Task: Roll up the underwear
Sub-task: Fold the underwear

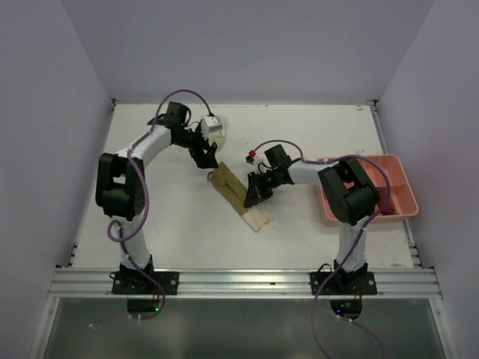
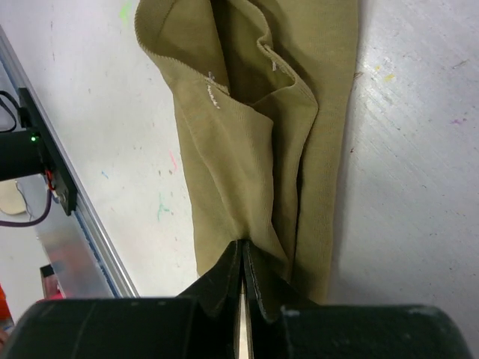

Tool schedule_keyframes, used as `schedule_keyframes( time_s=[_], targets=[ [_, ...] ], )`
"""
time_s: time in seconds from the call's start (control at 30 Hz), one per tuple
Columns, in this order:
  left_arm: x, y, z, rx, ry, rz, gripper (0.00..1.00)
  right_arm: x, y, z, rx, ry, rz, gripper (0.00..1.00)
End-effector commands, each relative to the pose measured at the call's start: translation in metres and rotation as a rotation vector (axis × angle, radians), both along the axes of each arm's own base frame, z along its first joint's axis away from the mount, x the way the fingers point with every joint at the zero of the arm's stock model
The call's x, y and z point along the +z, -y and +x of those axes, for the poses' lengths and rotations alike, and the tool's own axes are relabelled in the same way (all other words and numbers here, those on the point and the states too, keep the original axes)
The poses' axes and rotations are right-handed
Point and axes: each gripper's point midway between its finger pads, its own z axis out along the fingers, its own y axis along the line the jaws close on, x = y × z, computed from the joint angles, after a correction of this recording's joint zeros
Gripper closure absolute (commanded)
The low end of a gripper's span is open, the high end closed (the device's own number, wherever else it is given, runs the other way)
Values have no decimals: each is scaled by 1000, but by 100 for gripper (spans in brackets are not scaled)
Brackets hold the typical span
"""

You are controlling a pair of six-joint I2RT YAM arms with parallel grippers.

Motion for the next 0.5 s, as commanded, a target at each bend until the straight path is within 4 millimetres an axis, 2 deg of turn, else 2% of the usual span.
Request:
schedule_keyframes(
  time_s=[0.0, 0.07, 0.1, 0.13, 0.17, 0.2, 0.23, 0.3, 0.33, 0.37, 0.4, 0.47],
  targets=[
    [84, -23, 33, 139, 192, -126, 0, -41, 27, -7, -56, -61, -155, 93],
    [90, -26, 22, 111, 174, -153, 0, -39, 23, -7, -56, -68, -130, 93],
    [95, -18, 8, 68, 145, -207, 0, -36, 20, -8, -48, -74, -111, 93],
    [80, -15, -11, 63, 53, -234, 1, -35, 20, -9, -48, -82, -104, 93],
    [75, -11, -23, 47, 2, -263, 3, -33, 16, -9, -39, -88, -85, 93],
    [72, -2, -40, 10, -62, -305, 10, -29, 14, -7, -36, -86, -69, 93],
    [54, 3, -61, -2, -136, -311, 14, -26, 11, -8, -35, -102, -53, 93],
    [45, 18, -87, -37, -196, -343, 25, -19, 6, -5, -32, -100, -19, 93],
    [45, 26, -84, -12, -207, -376, 28, -17, 4, -4, -38, -111, -14, 93],
    [29, 28, -99, 6, -270, -382, 30, -15, 2, -6, -31, -121, 5, 93],
    [33, 38, -91, -9, -221, -426, 33, -14, 1, -4, -33, -123, 8, 93],
    [28, 42, -97, 56, -335, -458, 37, -12, -2, -5, -33, -149, 31, 93]
  ],
)
